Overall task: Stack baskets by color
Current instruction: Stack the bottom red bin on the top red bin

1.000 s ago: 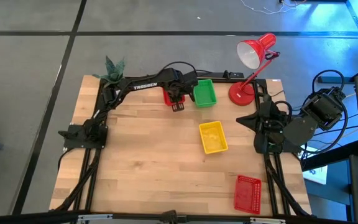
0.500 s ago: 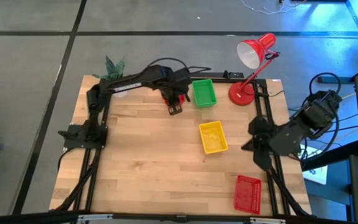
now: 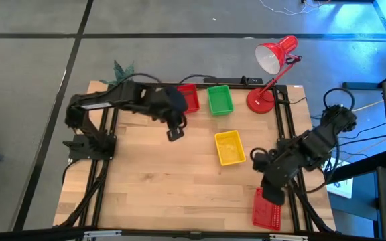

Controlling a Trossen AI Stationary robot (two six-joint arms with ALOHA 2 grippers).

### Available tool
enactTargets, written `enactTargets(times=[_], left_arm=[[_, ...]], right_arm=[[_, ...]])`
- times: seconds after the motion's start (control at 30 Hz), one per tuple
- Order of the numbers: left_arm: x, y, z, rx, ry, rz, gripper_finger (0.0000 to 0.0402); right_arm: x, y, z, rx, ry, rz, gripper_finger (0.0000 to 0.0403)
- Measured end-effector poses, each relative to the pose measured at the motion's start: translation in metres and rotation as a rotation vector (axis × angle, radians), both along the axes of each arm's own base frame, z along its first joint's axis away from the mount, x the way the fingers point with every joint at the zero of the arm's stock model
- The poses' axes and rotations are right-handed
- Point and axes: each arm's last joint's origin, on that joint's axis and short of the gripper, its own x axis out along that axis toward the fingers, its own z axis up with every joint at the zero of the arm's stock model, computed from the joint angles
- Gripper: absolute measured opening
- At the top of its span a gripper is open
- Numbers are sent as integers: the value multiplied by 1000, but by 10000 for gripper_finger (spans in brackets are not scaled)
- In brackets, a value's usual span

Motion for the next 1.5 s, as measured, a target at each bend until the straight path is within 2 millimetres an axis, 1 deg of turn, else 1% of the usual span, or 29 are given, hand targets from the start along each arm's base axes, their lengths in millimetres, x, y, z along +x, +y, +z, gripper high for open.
enactTargets(times=[0.13,0.27,0.43,0.53,0.6,0.7,0.83,0.93,1.1,1.33,1.5], left_arm=[[-10,-21,7,1,-21,-64,80],[-18,-38,12,-1,-36,-123,80],[-23,-54,14,-2,-39,-177,80],[-29,-61,16,0,-37,-203,80],[-32,-63,17,1,-34,-214,80],[-31,-65,14,13,-20,-217,80],[-32,-64,14,29,-9,-204,80],[-32,-64,14,31,-5,-205,80],[-32,-63,14,45,-3,-194,80],[-32,-59,14,50,-2,-176,80],[-31,-57,14,48,-2,-168,80]], right_arm=[[11,9,-12,-39,36,39,89],[23,19,-30,-119,81,140,117],[29,33,-55,-234,208,251,123],[31,42,-68,-260,231,248,123],[27,45,-75,-279,249,223,123],[16,47,-81,-293,275,198,123],[2,43,-89,-293,283,183,123],[-3,38,-98,-265,257,179,123],[-12,31,-126,-196,242,174,123],[-25,19,-163,-205,272,180,123],[-29,16,-187,-158,242,189,123]])
